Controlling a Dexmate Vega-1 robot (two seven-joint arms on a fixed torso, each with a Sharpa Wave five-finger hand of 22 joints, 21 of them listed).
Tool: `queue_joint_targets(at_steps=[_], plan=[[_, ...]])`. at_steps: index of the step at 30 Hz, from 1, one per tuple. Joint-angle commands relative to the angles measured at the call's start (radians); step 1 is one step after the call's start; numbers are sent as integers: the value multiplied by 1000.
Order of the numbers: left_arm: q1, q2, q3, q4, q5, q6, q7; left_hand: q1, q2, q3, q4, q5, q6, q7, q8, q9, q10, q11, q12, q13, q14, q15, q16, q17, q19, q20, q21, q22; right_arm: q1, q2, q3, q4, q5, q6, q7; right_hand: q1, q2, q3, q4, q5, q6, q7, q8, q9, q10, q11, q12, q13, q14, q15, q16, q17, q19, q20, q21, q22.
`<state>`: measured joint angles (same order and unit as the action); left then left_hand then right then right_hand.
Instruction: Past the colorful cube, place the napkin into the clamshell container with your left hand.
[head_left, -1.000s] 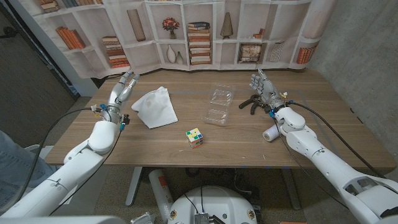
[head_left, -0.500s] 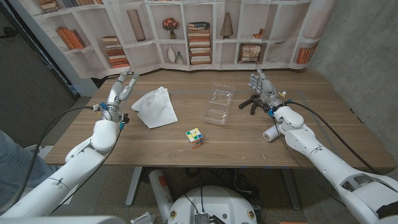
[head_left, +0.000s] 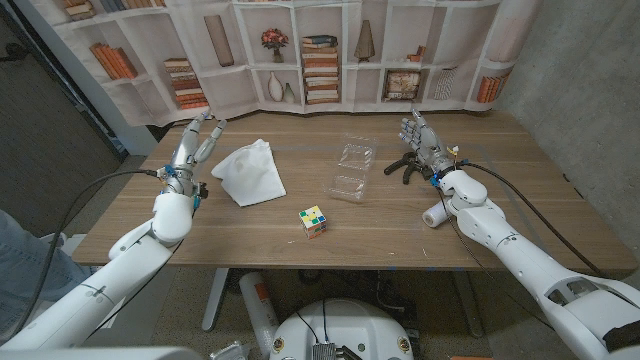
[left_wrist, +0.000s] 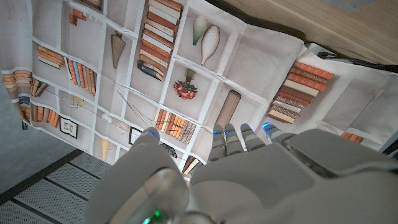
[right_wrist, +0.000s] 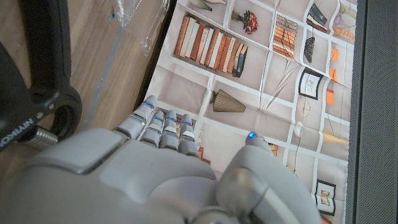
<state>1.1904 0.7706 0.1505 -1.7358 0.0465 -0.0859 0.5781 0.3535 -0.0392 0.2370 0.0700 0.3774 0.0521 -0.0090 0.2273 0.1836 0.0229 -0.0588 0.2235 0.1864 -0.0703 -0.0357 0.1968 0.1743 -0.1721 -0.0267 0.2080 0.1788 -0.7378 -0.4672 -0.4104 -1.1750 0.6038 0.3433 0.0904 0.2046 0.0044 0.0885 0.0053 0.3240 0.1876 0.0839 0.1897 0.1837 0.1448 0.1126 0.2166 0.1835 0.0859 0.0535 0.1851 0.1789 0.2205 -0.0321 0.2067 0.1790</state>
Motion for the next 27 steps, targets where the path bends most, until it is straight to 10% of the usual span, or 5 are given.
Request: queue_joint_targets(at_steps=[1, 27], plan=[[-8, 3, 21, 13, 69, 21, 54, 17, 4, 1, -6, 9, 21, 1, 6, 4, 17, -9, 9, 2, 13, -9, 4, 5, -22, 7, 5, 2, -8, -1, -2, -7, -1, -4, -3, 5, 6, -2, -4, 0, 5, -1, 6, 5, 11, 0, 1, 5, 8, 4, 2, 5, 8, 1, -1, 3], [-4, 51, 57, -75, 153, 221, 54, 28, 6, -1, -11, 18, 28, -8, 2, 4, 24, -10, 6, 2, 23, -13, 1, 5, -17, 11, 4, 2, -36, -18, 12, -39, 8, -2, -12, 5, 8, -5, -5, -3, 4, -2, 6, 5, 10, -1, 0, 5, 8, 3, 2, 5, 6, 2, -4, 3]])
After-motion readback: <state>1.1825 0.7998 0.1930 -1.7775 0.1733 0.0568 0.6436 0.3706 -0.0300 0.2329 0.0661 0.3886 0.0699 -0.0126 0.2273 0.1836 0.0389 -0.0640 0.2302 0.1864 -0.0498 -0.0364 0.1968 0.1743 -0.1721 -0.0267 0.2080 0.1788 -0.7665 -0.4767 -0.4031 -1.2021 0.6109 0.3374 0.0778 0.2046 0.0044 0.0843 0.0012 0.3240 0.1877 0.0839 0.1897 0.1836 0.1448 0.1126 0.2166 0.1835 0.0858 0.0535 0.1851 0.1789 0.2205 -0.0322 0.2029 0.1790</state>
